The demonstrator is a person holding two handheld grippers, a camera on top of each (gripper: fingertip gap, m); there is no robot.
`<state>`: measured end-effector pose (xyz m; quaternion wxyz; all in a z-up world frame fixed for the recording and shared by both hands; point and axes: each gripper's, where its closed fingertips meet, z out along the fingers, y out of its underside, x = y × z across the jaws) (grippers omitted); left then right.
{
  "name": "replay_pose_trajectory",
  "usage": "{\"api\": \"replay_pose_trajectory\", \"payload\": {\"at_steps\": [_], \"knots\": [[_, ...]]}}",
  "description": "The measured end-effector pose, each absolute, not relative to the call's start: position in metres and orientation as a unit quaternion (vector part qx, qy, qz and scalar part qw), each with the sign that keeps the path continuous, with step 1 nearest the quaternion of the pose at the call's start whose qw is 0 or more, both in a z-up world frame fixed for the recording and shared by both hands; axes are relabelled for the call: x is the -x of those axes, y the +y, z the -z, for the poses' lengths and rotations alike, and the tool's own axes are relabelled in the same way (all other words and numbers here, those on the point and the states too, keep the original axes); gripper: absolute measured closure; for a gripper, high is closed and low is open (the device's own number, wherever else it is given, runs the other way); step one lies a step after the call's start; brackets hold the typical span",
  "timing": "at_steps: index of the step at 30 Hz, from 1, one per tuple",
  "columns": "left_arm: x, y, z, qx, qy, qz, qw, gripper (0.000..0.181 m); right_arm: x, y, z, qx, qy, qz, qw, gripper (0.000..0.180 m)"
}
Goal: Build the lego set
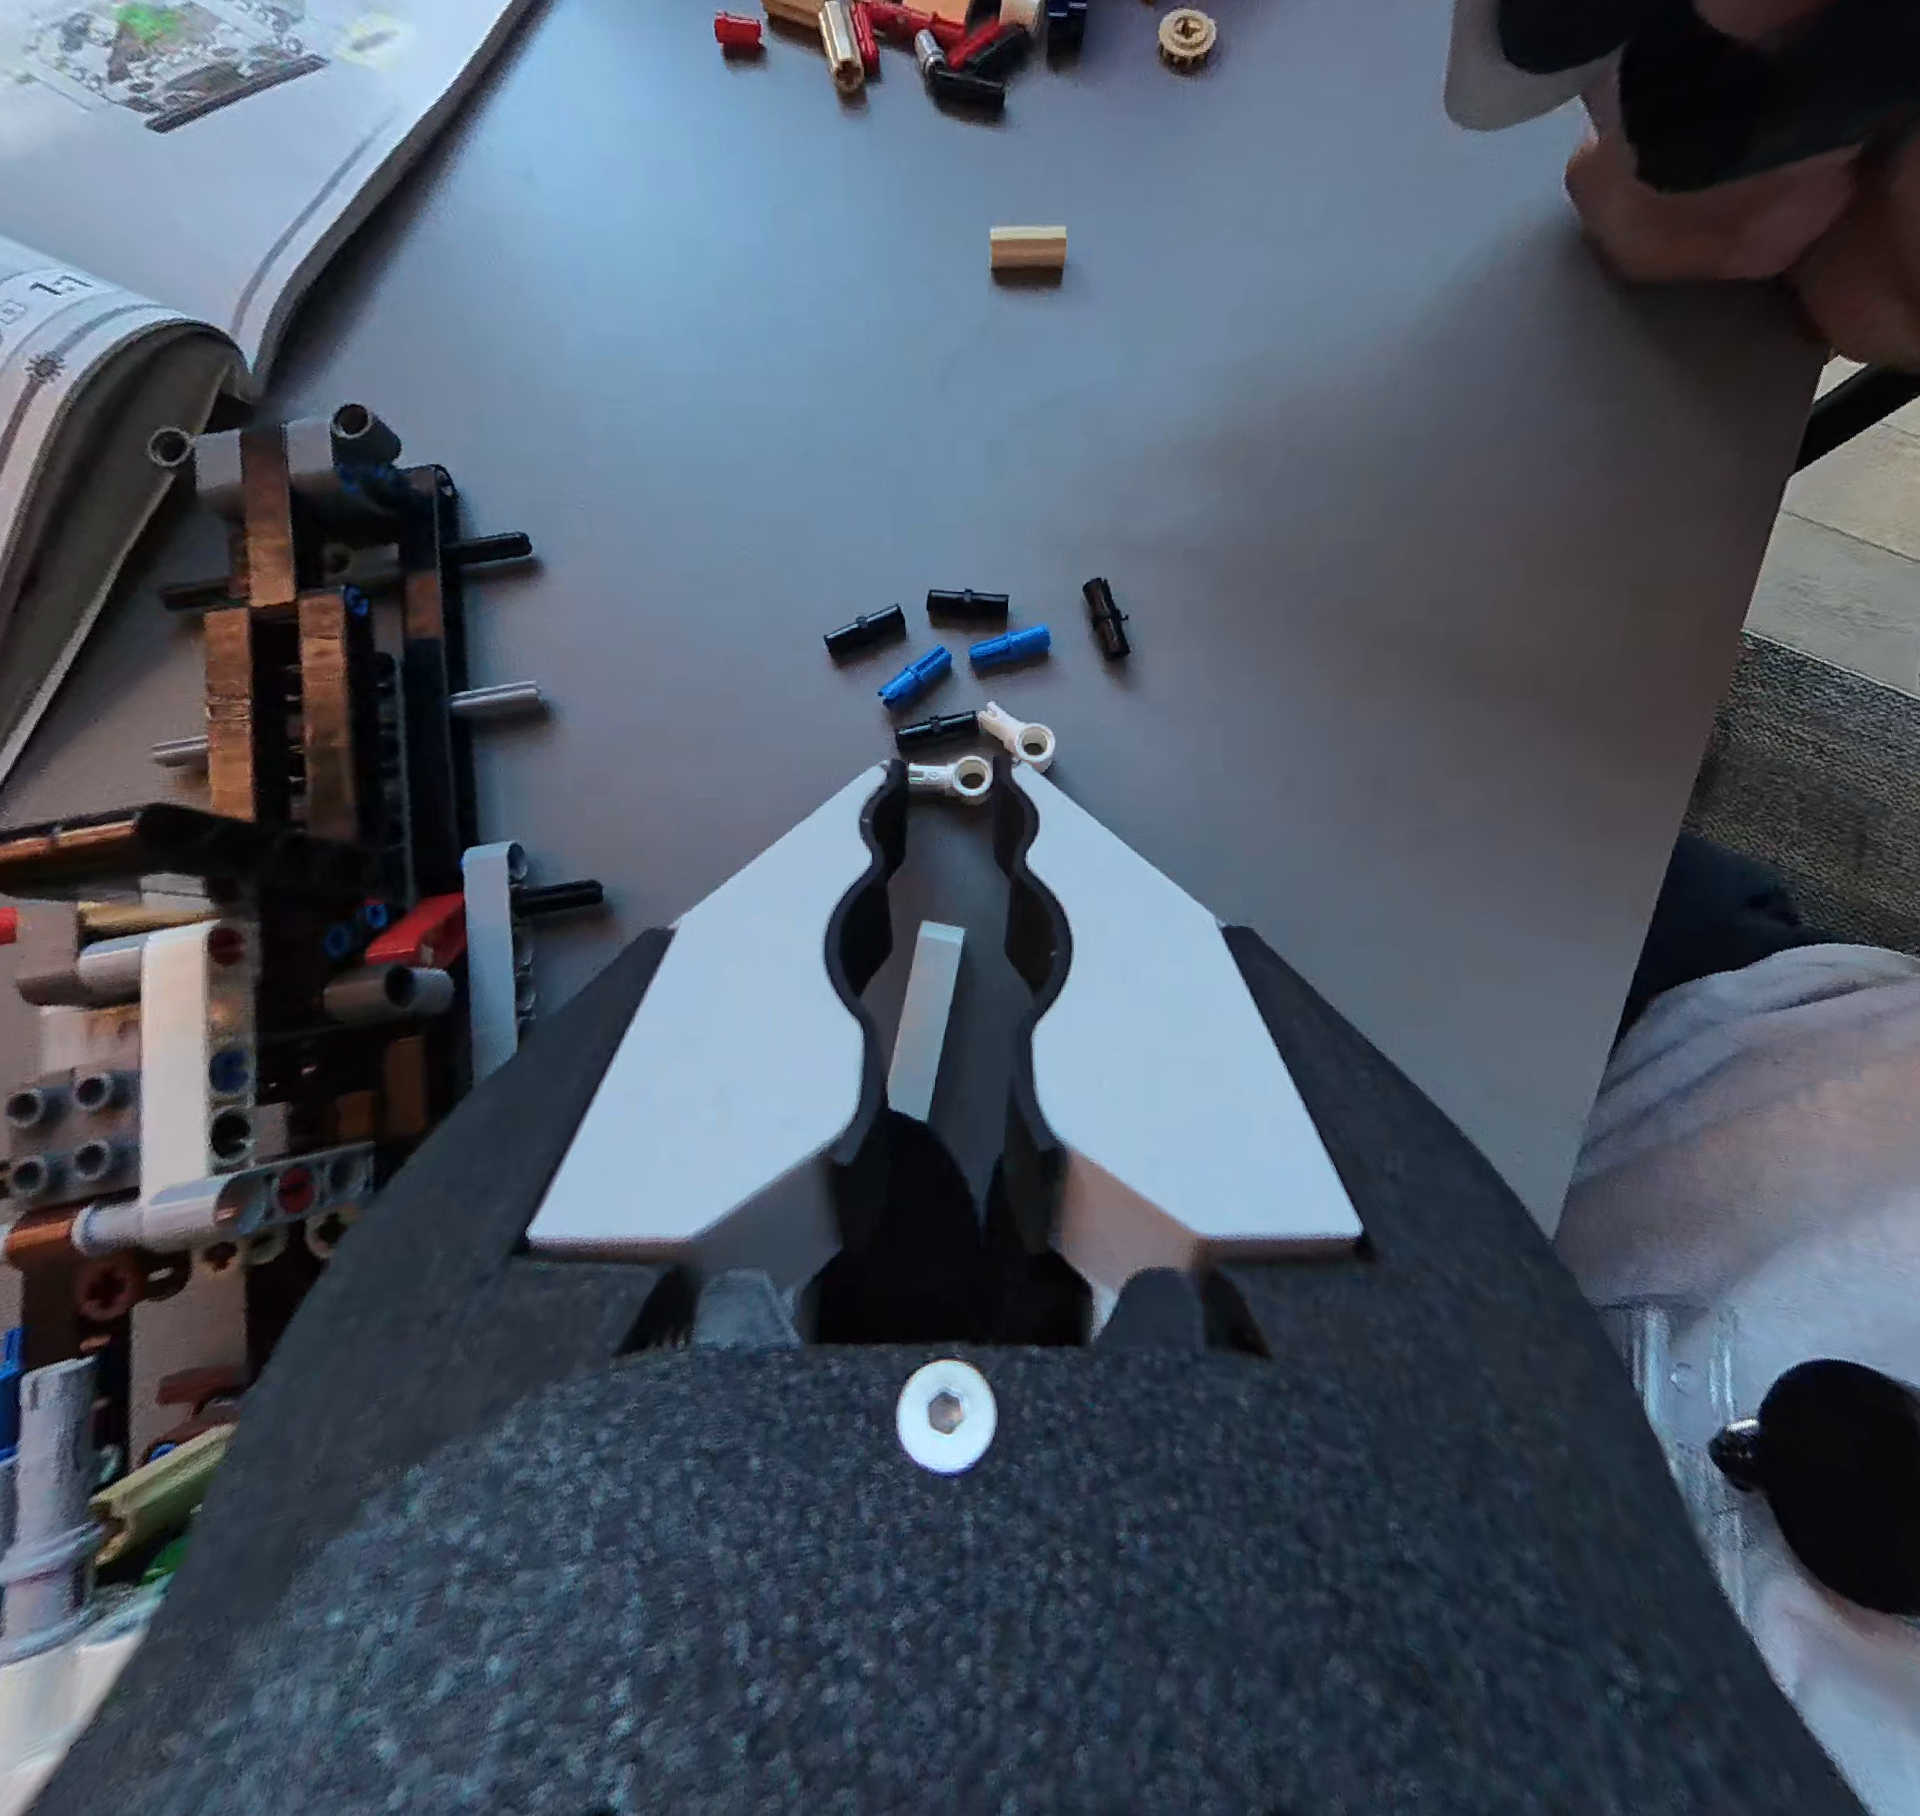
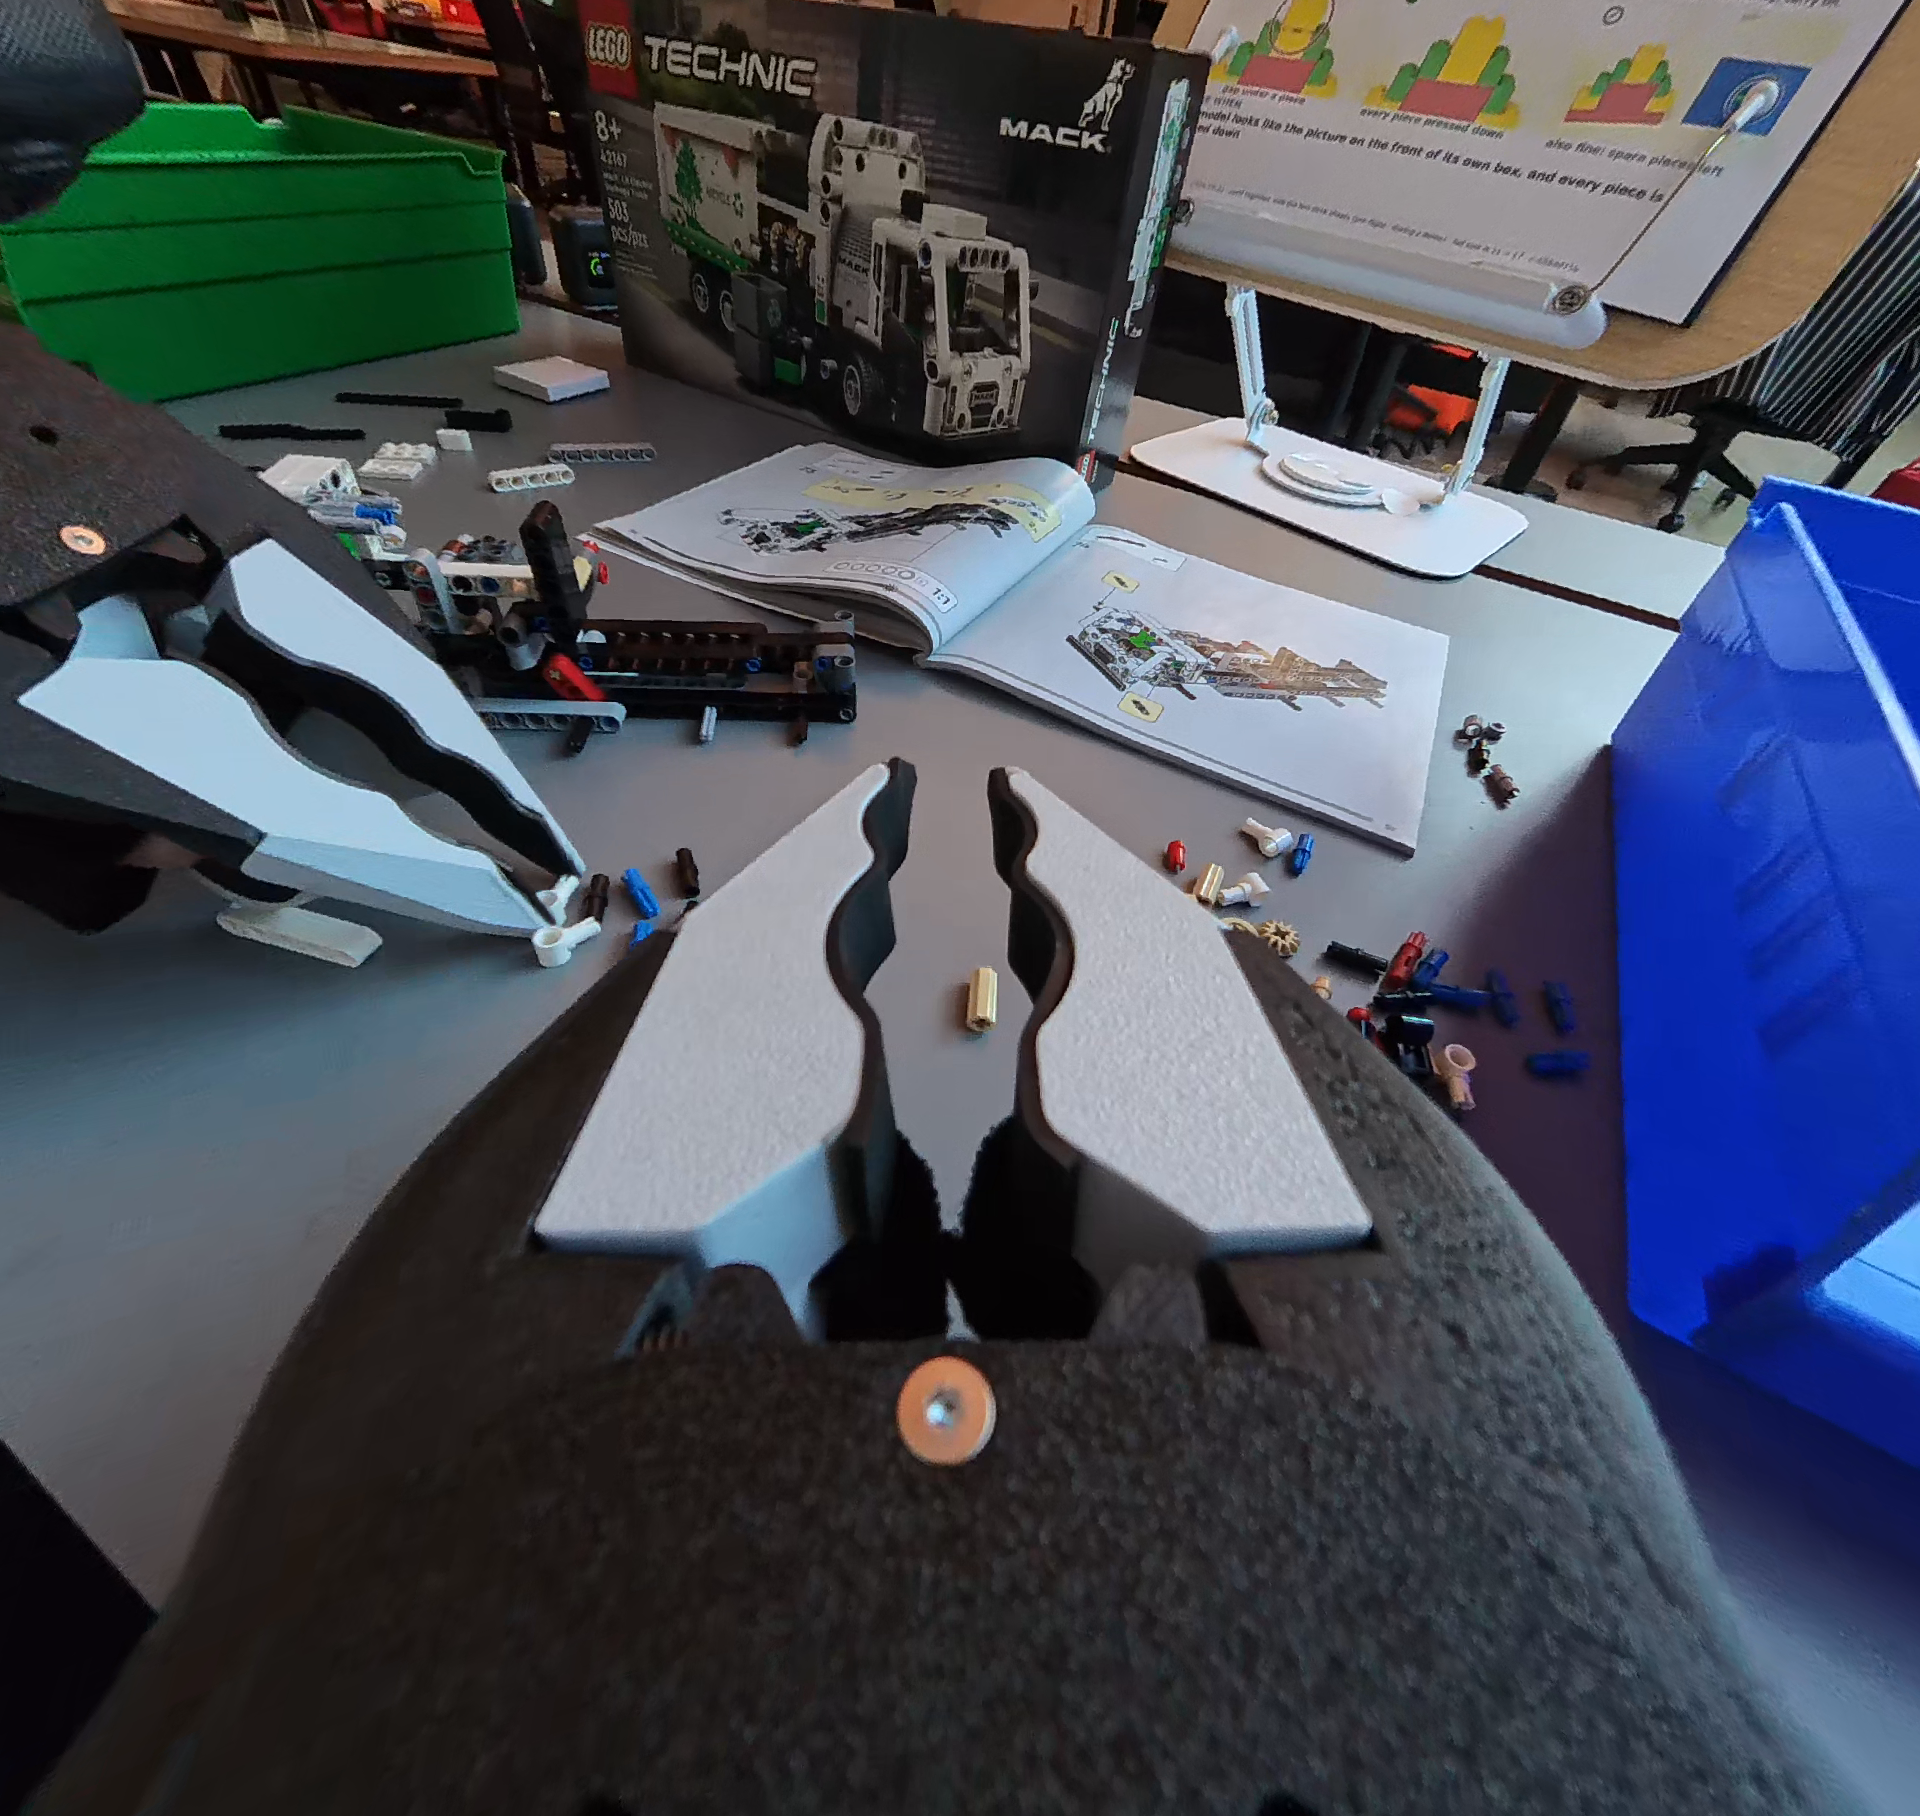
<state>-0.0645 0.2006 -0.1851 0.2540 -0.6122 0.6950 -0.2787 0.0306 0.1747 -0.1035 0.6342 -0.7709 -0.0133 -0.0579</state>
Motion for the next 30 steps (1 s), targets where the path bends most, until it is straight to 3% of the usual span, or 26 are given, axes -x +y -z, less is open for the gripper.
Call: {"api": "replay_pose_trajectory", "payload": {"at_steps": [6, 12, 18, 30], "knots": [[0.067, 0.2, 0.123, 0.548, 0.652, 0.357, 0.384, 0.168, -0.009, 0.174, 0.102, 0.769, -0.043, 0.017, 0.638, 0.17], [0.096, 0.199, 0.065, 0.434, 0.609, 0.39, 0.537, 0.168, 0.083, 0.189, 0.054, 0.704, 0.001, -0.368, 0.608, 0.157], [0.124, 0.197, 0.055, 0.401, 0.601, 0.409, 0.557, 0.168, 0.129, 0.193, 0.054, 0.649, 0.017, -0.547, 0.529, 0.149], [0.171, 0.186, 0.03, 0.332, 0.553, 0.526, 0.555, 0.168, 0.184, 0.183, 0.035, 0.547, 0.014, -0.729, 0.412, 0.158]]}}
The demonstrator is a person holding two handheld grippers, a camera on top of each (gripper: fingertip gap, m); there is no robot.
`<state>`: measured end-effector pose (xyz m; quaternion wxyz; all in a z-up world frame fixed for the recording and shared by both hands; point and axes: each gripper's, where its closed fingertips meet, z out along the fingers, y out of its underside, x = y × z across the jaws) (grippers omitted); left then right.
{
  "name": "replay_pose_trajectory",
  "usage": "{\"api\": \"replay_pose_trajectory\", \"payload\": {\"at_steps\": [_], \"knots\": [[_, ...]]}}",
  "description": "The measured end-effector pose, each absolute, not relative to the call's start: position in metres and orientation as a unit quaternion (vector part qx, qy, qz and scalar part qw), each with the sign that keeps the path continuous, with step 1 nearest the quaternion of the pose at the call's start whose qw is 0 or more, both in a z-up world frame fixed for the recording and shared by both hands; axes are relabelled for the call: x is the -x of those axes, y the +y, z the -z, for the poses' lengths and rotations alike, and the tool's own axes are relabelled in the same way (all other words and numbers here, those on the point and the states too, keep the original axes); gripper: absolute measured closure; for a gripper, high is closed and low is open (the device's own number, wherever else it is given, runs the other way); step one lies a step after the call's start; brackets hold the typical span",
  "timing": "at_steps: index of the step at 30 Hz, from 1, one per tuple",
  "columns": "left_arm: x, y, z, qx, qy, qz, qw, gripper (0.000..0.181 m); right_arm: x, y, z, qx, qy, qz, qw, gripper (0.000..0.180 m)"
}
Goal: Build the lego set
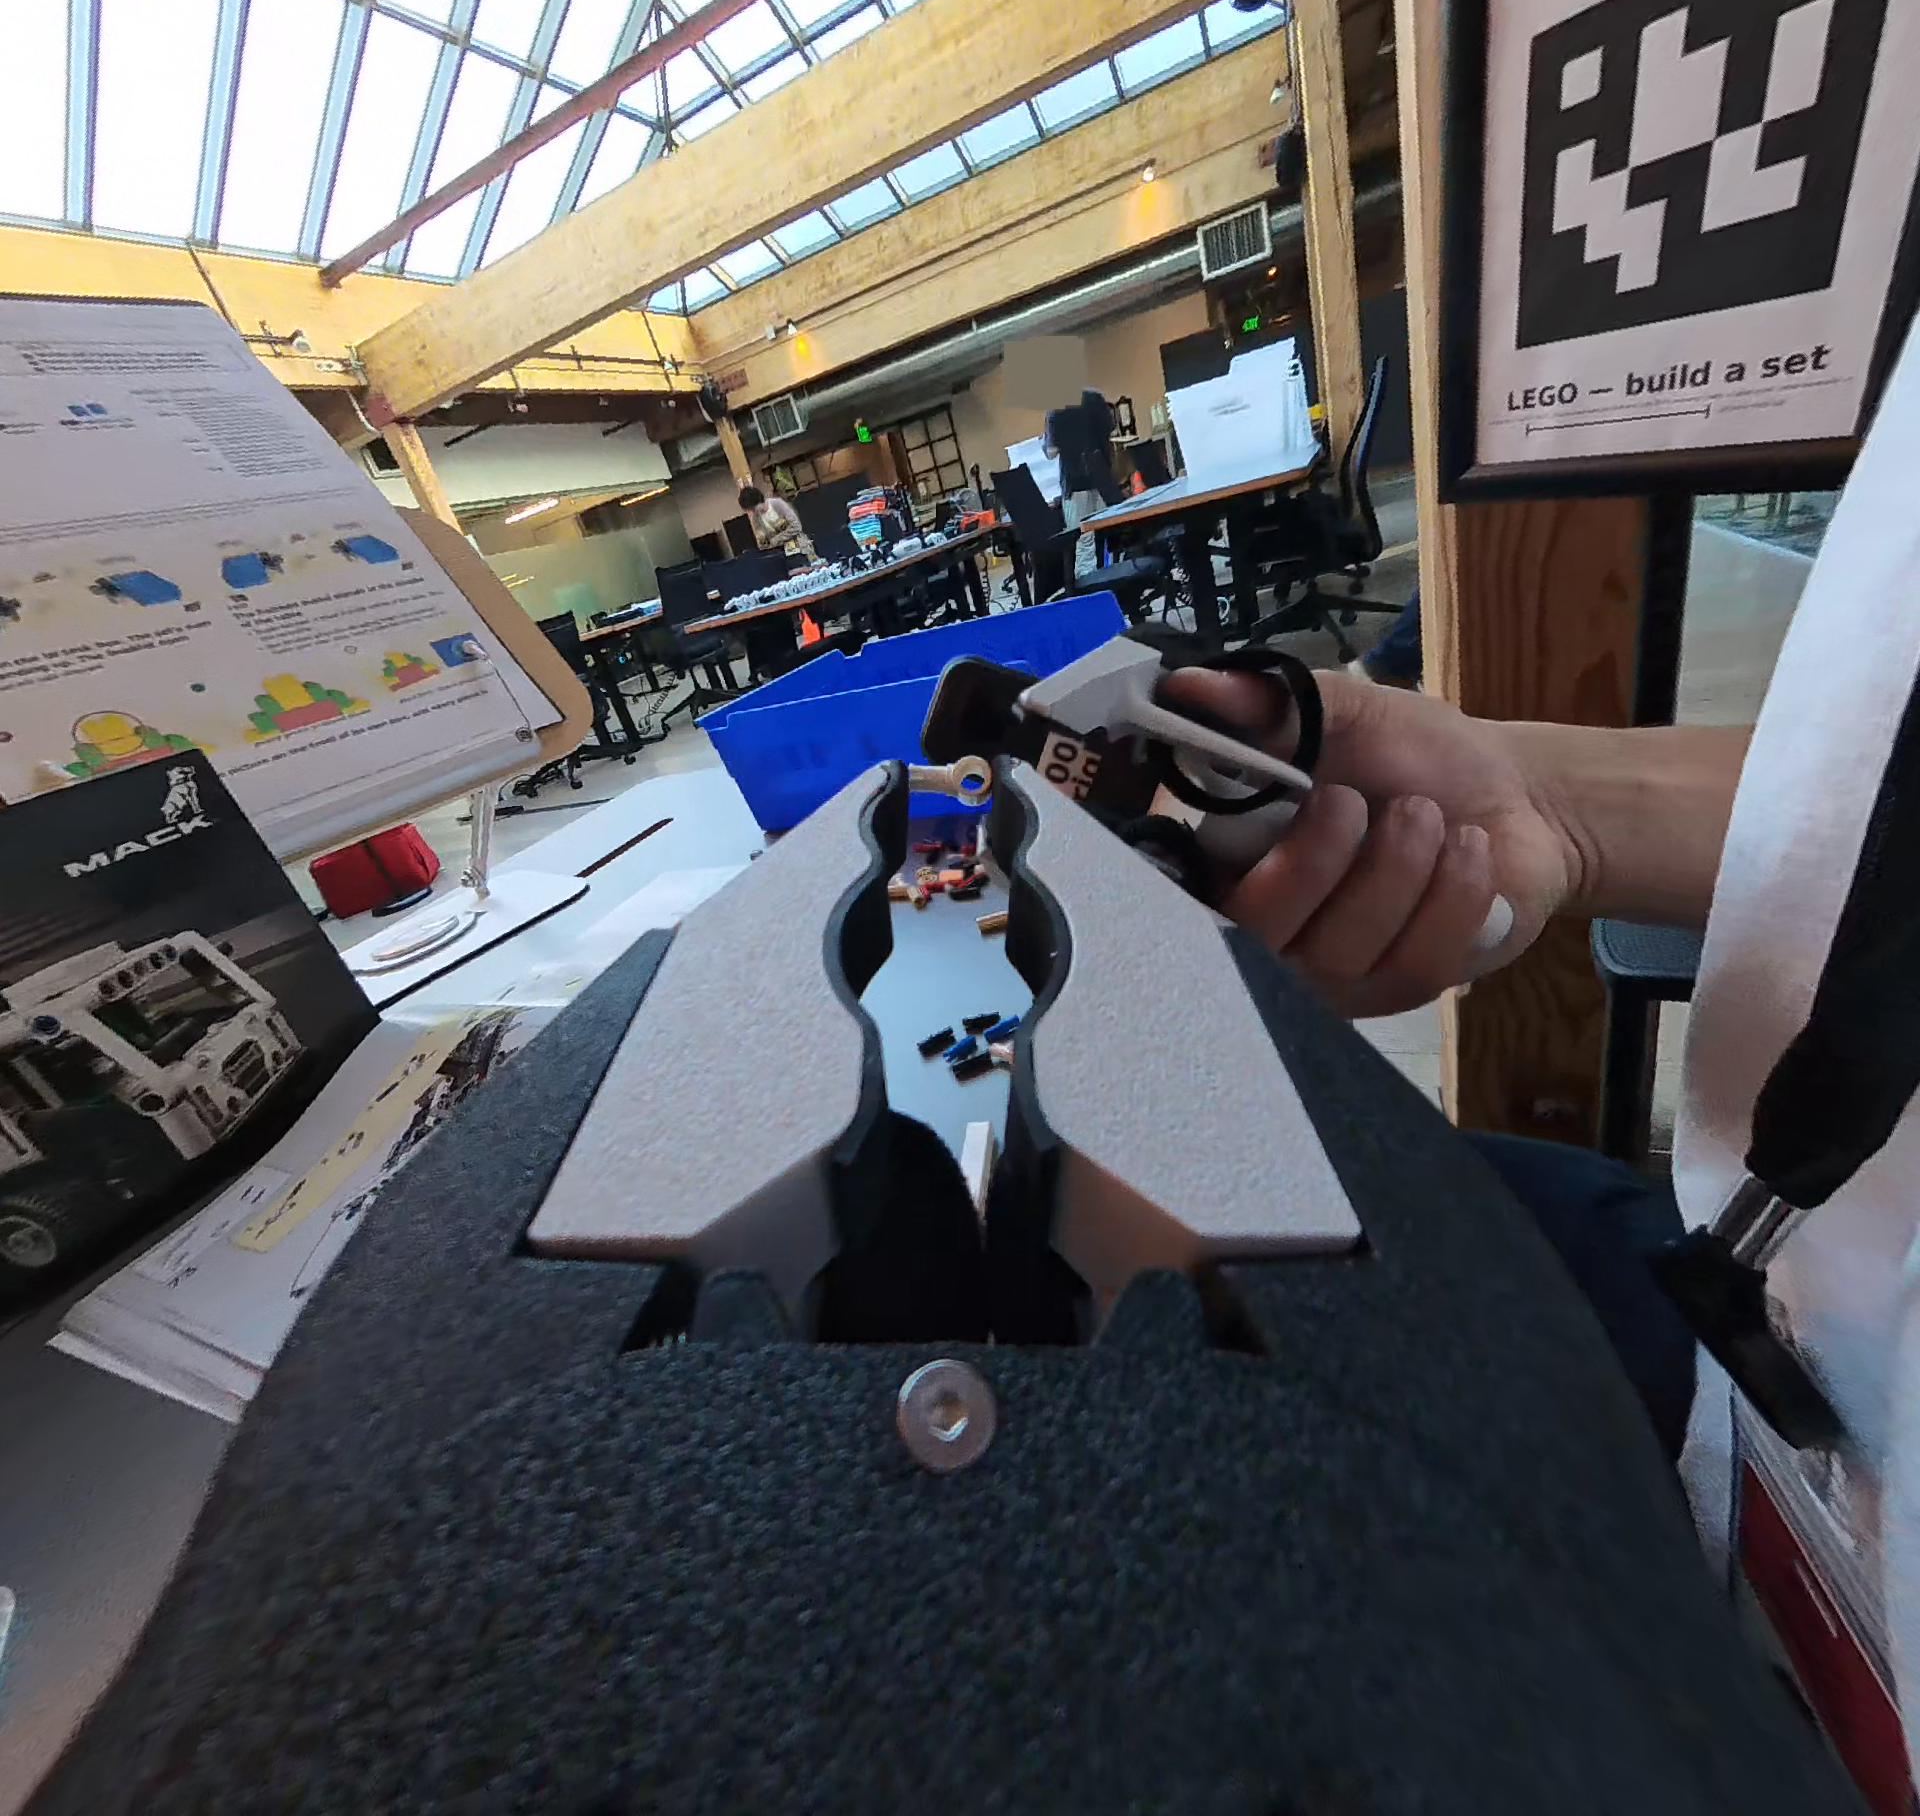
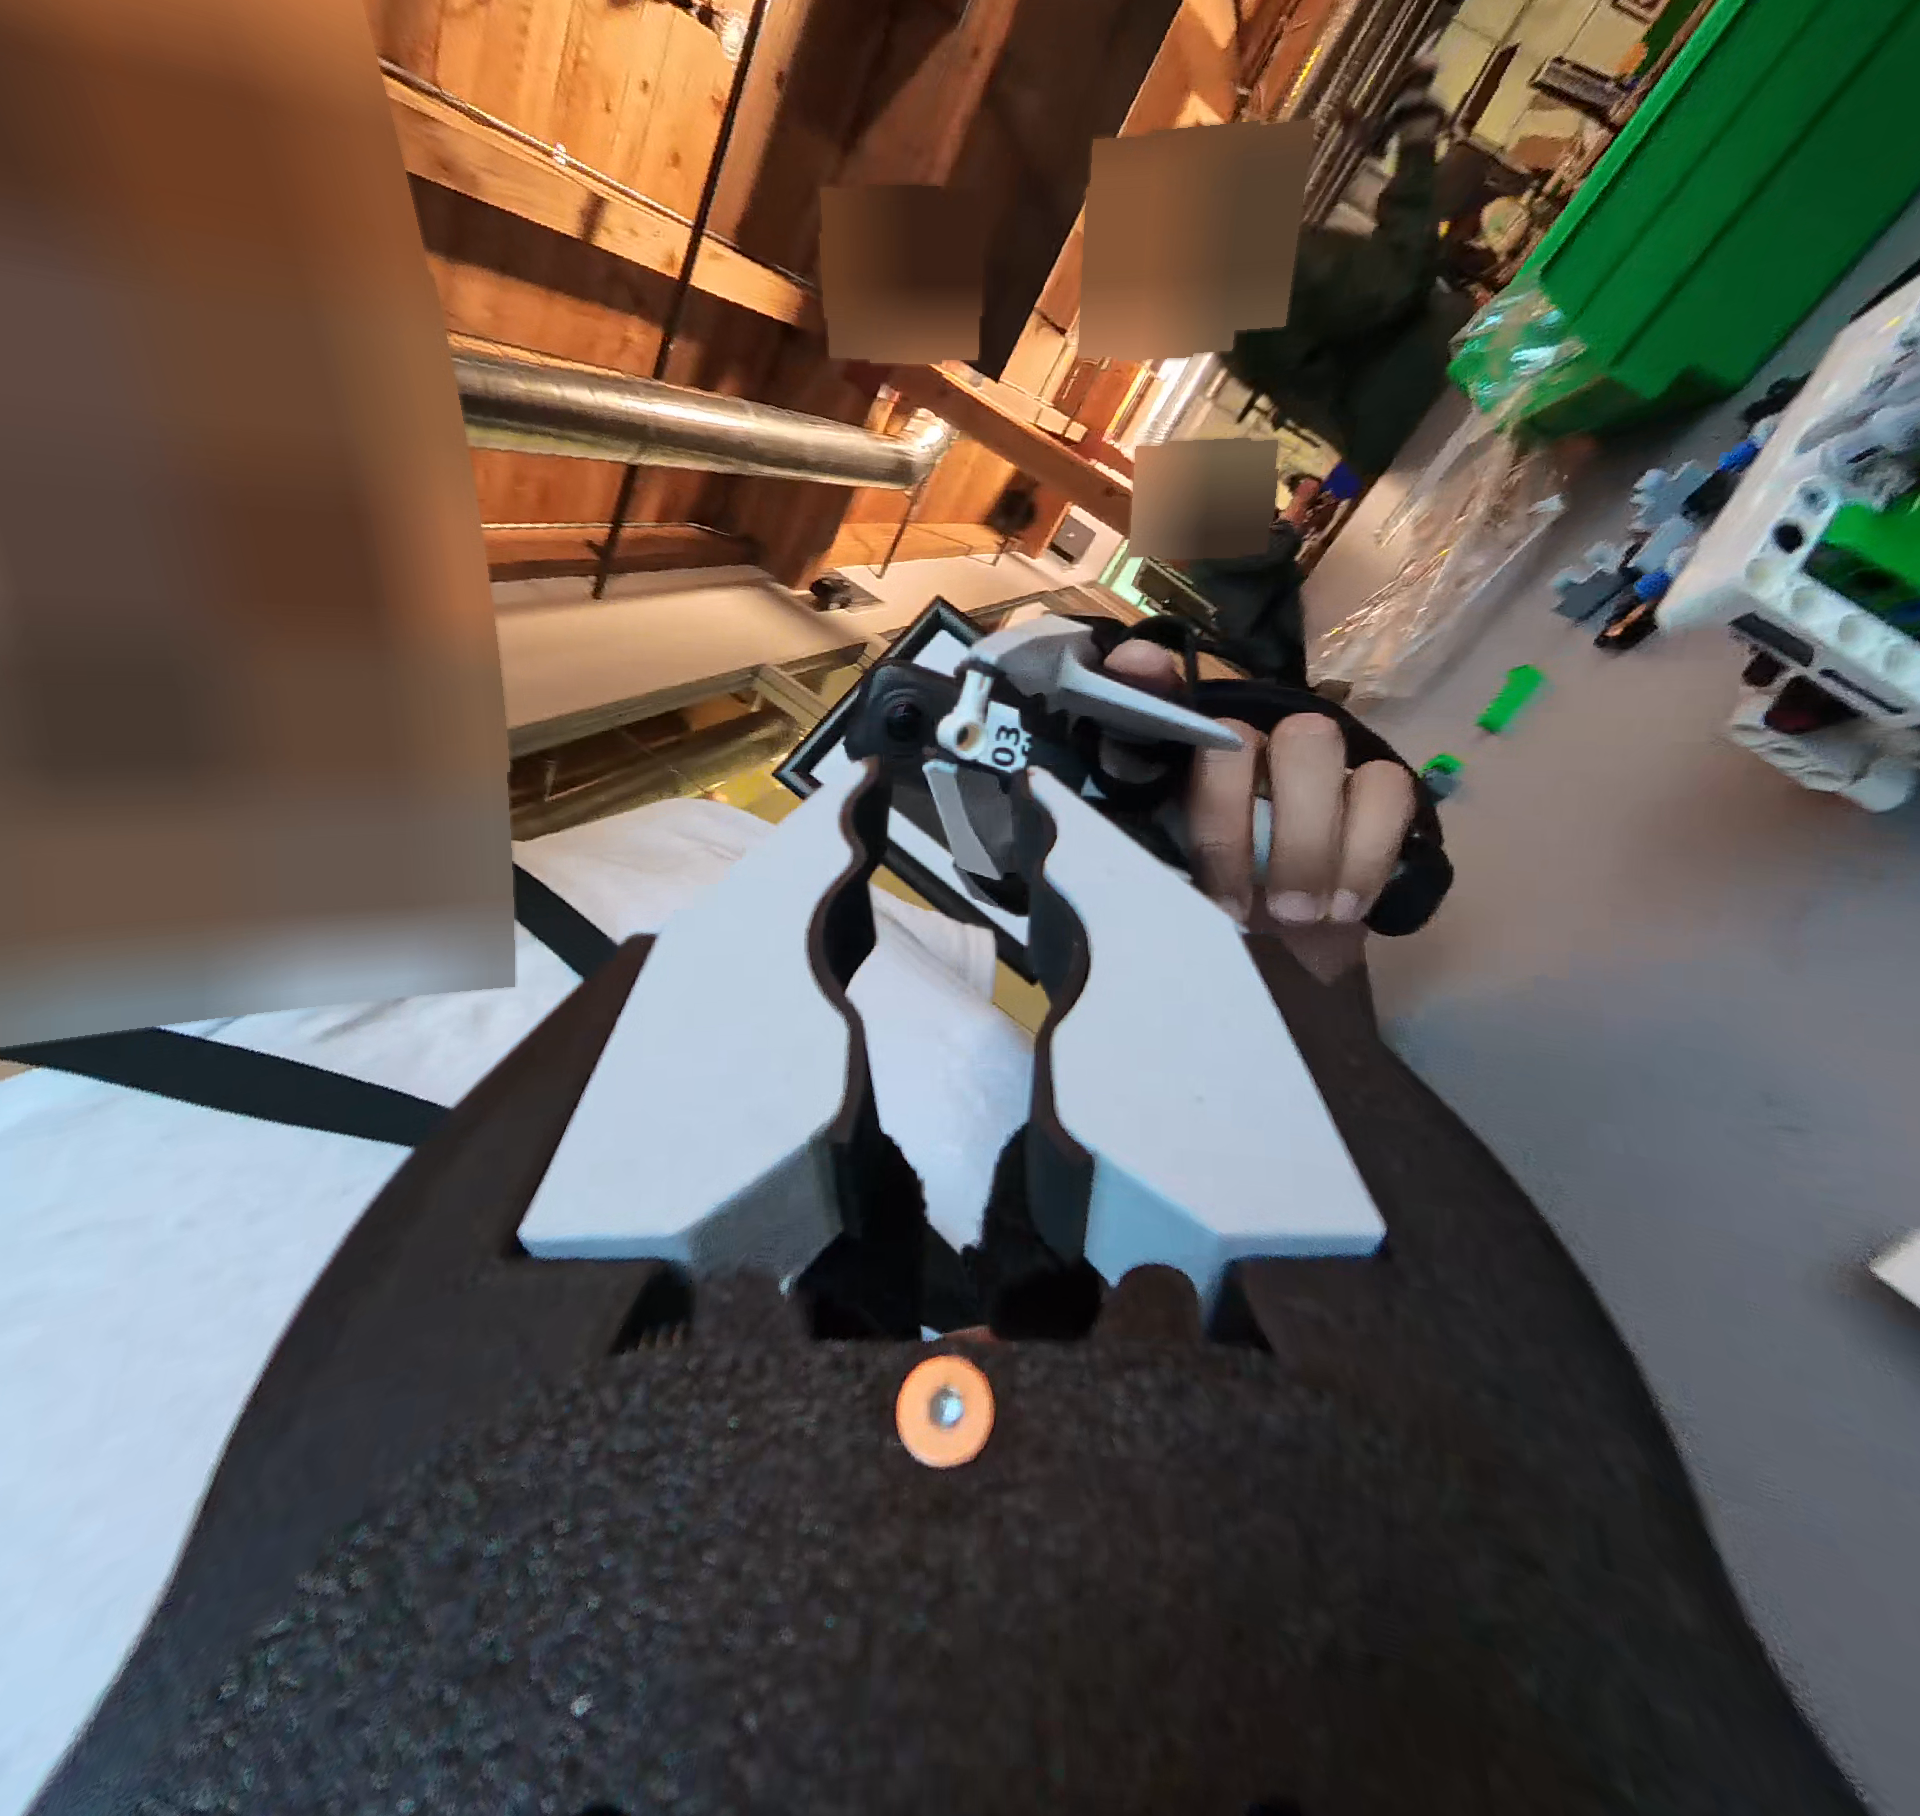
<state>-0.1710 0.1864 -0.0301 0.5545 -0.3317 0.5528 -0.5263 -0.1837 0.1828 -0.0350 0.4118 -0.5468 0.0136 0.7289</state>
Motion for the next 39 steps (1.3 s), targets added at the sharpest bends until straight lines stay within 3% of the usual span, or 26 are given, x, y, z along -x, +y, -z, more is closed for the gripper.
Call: {"api": "replay_pose_trajectory", "payload": {"at_steps": [5, 11, 16, 20, 26, 39], "knots": [[0.172, 0.191, 0.037, 0.361, 0.546, 0.53, 0.539, 0.168, 0.187, 0.186, 0.039, 0.557, 0.013, -0.716, 0.421, 0.159], [0.171, 0.188, 0.044, 0.379, 0.554, 0.544, 0.503, 0.169, 0.169, 0.192, 0.058, 0.645, -0.031, -0.567, 0.511, 0.157], [0.172, 0.168, 0.047, 0.333, 0.597, 0.546, 0.484, 0.168, 0.179, 0.175, 0.046, 0.594, -0.039, -0.668, 0.447, 0.157], [0.175, 0.155, 0.044, 0.31, 0.605, 0.568, 0.464, 0.168, 0.184, 0.166, 0.04, 0.536, -0.026, -0.754, 0.379, 0.169], [0.177, 0.152, 0.046, 0.309, 0.613, 0.564, 0.459, 0.168, 0.187, 0.165, 0.044, 0.532, -0.029, -0.759, 0.374, 0.177], [0.164, 0.187, 0.074, 0.456, 0.578, 0.558, 0.383, 0.166, 0.164, 0.201, 0.069, 0.68, -0.095, -0.412, 0.598, 0.177]]}}
